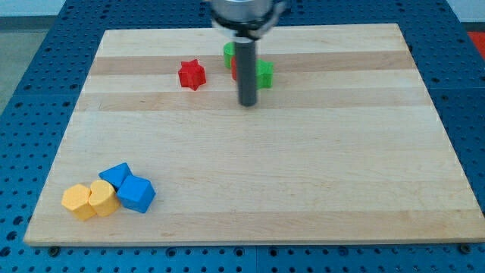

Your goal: Place the green star to the right of red circle

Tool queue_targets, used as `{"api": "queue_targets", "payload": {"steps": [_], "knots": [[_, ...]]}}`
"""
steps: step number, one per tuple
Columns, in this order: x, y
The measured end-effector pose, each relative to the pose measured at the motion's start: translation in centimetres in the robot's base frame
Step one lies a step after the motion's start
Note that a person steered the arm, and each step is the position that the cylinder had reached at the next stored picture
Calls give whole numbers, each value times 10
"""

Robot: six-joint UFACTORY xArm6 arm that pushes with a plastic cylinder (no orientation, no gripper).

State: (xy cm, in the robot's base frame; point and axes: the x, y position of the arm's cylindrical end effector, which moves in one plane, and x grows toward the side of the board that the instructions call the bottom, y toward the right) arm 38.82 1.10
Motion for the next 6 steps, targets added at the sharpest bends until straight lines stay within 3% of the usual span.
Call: {"api": "queue_targets", "payload": {"steps": [2, 4, 6], "knots": [[-56, 2], [-56, -19], [-45, 31]]}}
